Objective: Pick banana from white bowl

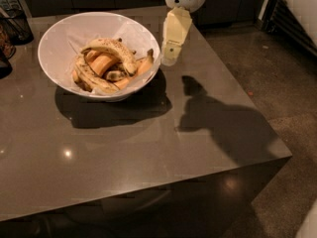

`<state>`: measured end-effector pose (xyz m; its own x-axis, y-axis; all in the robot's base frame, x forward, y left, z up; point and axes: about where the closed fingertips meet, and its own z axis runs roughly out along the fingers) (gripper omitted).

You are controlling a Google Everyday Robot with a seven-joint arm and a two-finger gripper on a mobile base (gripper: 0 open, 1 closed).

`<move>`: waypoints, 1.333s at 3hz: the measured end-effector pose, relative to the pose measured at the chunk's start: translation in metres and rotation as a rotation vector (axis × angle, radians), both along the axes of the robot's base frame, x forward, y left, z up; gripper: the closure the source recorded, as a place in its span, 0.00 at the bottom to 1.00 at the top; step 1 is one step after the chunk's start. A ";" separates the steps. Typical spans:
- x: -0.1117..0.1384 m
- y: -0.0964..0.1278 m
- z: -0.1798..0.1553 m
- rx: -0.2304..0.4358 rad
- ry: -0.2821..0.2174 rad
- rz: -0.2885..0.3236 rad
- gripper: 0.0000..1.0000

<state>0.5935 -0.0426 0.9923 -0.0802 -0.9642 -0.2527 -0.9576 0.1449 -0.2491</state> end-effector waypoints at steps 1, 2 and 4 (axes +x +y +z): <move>0.004 0.030 0.003 0.052 0.008 -0.011 0.00; 0.008 0.034 0.001 0.060 0.005 -0.019 0.00; 0.025 0.072 -0.029 0.044 0.073 -0.023 0.00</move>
Offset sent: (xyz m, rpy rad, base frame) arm 0.0008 0.0243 0.0015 0.0375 0.0185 -0.0082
